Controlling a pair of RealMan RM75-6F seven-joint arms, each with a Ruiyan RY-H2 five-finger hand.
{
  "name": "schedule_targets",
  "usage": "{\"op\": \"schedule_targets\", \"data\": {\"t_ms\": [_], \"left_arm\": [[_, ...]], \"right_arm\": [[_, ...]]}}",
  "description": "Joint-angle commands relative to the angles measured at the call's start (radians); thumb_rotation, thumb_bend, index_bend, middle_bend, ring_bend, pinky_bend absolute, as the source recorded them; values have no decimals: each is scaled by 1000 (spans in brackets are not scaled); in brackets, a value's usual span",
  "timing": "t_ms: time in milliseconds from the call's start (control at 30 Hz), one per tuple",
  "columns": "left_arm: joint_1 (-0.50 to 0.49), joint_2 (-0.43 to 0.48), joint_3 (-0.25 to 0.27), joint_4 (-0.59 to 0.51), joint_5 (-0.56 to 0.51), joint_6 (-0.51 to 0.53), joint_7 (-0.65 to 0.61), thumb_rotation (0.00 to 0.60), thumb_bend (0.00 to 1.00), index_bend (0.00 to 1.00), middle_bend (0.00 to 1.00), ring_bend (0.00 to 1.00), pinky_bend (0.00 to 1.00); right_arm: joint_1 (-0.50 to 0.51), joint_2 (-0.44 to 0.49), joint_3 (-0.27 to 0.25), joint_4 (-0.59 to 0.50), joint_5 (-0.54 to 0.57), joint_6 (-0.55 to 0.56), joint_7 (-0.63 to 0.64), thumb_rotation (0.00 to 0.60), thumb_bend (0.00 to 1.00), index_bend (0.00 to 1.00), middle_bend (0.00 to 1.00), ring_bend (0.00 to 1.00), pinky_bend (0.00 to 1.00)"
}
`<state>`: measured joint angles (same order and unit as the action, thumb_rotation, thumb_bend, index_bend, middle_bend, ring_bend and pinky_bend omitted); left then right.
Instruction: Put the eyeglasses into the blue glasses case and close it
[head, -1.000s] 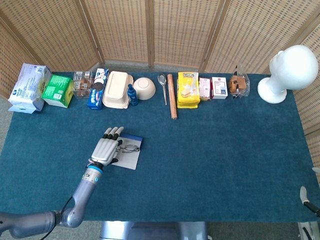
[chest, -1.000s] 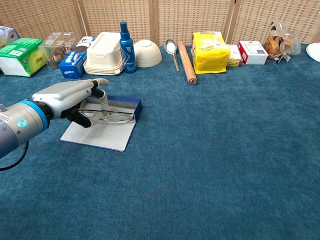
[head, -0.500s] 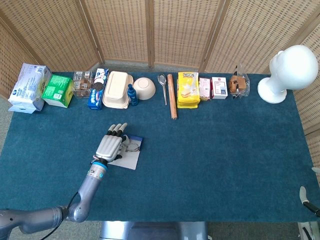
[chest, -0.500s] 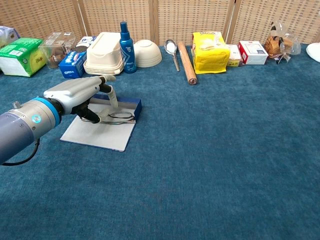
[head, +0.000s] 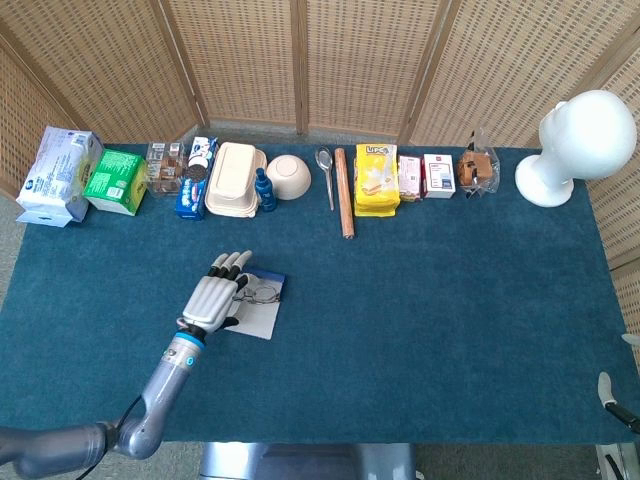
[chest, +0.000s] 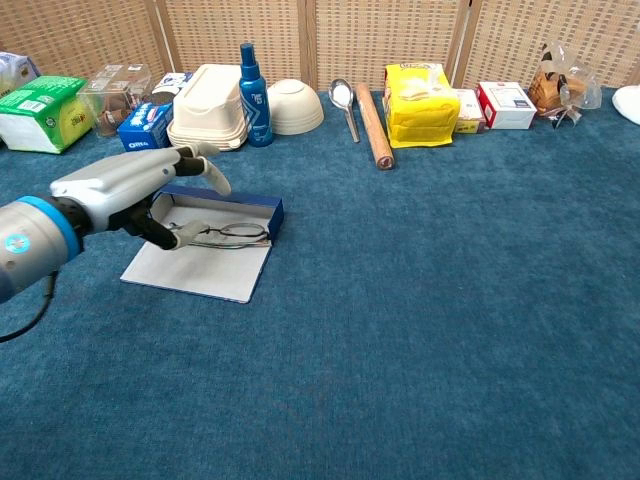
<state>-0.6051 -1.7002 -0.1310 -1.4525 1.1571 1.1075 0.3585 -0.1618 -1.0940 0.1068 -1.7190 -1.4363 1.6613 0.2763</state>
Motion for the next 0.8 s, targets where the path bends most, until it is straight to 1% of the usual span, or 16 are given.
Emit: {"op": "schedule_targets", "data": {"t_ms": [33,167,233,400,467,800], "left_arm": [[25,27,18,-23,25,35,-2,599,356,114,1,0,0],[31,30,17,-19,20,53,38,600,310,16,0,0,0],[31,23,16,-13,12,58,63,600,307,0,0,0,0],[24,-21,12,28,-10,58,127,600,306,0,0,0,0],[11,-46,5,60,-24,39,148,600,307,0,0,0,0],[-25,-114,-26,157,-27,25,185,600,306,0,0,0,0]], "right_arm": [[3,-2,1,1,-2,-3,0,600,399,47,276,113,177],[9,-7,2,3,-5,-7,0,600,400,47,275,113,177],[10,-8,3,3,-6,-8,0,600,400,47,275,113,177],[9,-6,4,4,-5,-5,6,600,401,47,275,113,177],[7,-4,5,4,-4,-2,11,600,401,47,275,113,177],[5,-1,4,6,-5,1,25,600,401,47,275,114,177]]}}
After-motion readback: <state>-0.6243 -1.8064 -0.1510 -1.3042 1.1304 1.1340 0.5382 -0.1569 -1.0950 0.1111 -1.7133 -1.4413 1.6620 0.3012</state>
